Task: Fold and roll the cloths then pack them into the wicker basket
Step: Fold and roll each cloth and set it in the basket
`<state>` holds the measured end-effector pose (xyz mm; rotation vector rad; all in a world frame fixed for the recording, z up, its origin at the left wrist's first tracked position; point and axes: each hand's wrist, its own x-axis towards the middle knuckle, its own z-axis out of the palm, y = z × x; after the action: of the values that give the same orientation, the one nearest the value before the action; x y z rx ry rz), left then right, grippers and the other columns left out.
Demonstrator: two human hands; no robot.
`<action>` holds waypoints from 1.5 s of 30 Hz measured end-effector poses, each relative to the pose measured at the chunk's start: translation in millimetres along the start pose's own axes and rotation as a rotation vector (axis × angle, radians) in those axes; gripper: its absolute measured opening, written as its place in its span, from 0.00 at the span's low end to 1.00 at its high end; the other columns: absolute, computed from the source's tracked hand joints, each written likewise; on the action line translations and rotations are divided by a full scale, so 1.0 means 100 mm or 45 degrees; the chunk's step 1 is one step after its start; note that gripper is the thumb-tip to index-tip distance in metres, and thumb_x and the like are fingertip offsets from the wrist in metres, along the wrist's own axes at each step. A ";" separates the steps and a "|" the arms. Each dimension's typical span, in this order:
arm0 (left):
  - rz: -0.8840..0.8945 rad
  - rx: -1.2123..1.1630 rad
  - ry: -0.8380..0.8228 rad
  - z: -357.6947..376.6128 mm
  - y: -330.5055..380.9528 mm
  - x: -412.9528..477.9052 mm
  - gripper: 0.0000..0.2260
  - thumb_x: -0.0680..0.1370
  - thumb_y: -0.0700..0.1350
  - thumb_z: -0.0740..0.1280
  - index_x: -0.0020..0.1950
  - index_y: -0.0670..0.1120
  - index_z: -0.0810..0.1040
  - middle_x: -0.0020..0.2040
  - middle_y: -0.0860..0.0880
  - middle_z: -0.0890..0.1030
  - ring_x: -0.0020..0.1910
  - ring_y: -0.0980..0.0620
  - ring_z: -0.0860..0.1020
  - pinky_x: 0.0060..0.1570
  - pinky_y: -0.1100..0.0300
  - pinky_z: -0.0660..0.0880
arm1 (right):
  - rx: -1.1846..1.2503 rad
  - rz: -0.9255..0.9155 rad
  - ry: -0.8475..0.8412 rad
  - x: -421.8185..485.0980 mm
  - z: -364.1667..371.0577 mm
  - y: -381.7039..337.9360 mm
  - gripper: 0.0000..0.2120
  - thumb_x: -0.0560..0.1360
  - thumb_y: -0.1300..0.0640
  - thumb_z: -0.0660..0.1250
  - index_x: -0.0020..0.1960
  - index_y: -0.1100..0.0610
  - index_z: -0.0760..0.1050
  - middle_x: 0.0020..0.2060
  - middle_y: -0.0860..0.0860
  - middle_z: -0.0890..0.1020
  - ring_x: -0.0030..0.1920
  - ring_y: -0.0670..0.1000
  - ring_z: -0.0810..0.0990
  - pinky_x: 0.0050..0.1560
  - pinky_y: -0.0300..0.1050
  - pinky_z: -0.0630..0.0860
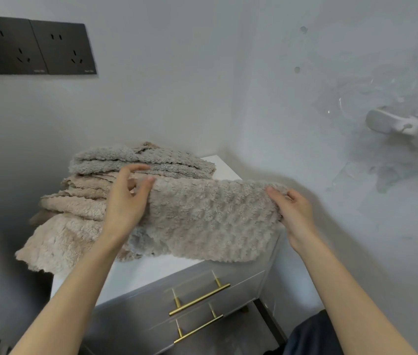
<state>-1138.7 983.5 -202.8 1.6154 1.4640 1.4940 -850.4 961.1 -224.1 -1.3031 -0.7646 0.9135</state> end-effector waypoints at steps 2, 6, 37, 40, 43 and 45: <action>-0.077 -0.039 -0.164 -0.12 0.00 0.02 0.09 0.76 0.49 0.68 0.56 0.56 0.77 0.43 0.54 0.80 0.38 0.60 0.77 0.40 0.66 0.72 | -0.054 -0.016 0.016 0.00 0.03 0.03 0.13 0.75 0.57 0.71 0.56 0.58 0.72 0.45 0.53 0.82 0.42 0.48 0.82 0.43 0.41 0.79; -0.228 -0.048 -0.614 -0.33 -0.06 0.03 0.26 0.66 0.41 0.77 0.60 0.59 0.77 0.57 0.60 0.76 0.54 0.66 0.73 0.50 0.69 0.69 | -0.110 0.028 -0.072 0.04 0.01 0.06 0.22 0.78 0.61 0.66 0.66 0.52 0.58 0.50 0.58 0.77 0.46 0.52 0.78 0.48 0.48 0.74; 0.041 0.198 -0.160 -0.35 -0.05 0.00 0.13 0.68 0.38 0.76 0.41 0.58 0.81 0.31 0.66 0.80 0.36 0.69 0.79 0.32 0.78 0.72 | -0.648 -0.571 -0.111 0.07 -0.27 0.01 0.12 0.77 0.65 0.63 0.58 0.56 0.79 0.50 0.50 0.83 0.49 0.44 0.79 0.48 0.32 0.72; 0.035 0.219 -0.089 -0.33 -0.01 -0.02 0.09 0.70 0.40 0.75 0.43 0.54 0.83 0.35 0.61 0.82 0.37 0.63 0.81 0.34 0.73 0.74 | -0.668 -0.655 -0.009 0.06 -0.24 0.00 0.07 0.78 0.62 0.64 0.53 0.55 0.79 0.51 0.52 0.80 0.52 0.52 0.78 0.54 0.44 0.73; 0.029 0.128 -0.129 -0.33 0.04 0.00 0.07 0.75 0.40 0.70 0.44 0.53 0.80 0.42 0.57 0.82 0.38 0.58 0.77 0.44 0.58 0.75 | -0.556 -0.699 0.065 0.07 -0.21 -0.07 0.07 0.79 0.63 0.62 0.55 0.58 0.76 0.54 0.51 0.74 0.55 0.51 0.76 0.59 0.44 0.72; 0.010 -0.059 -0.243 -0.35 0.09 0.01 0.05 0.77 0.40 0.67 0.48 0.51 0.80 0.45 0.55 0.82 0.40 0.53 0.73 0.50 0.51 0.74 | -0.356 -0.641 0.020 0.06 -0.17 -0.11 0.07 0.80 0.63 0.59 0.55 0.58 0.74 0.49 0.49 0.77 0.48 0.42 0.76 0.52 0.37 0.72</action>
<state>-1168.0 970.9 -185.1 1.6867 1.3104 1.3274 -831.3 958.1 -216.1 -1.2687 -1.1727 0.4001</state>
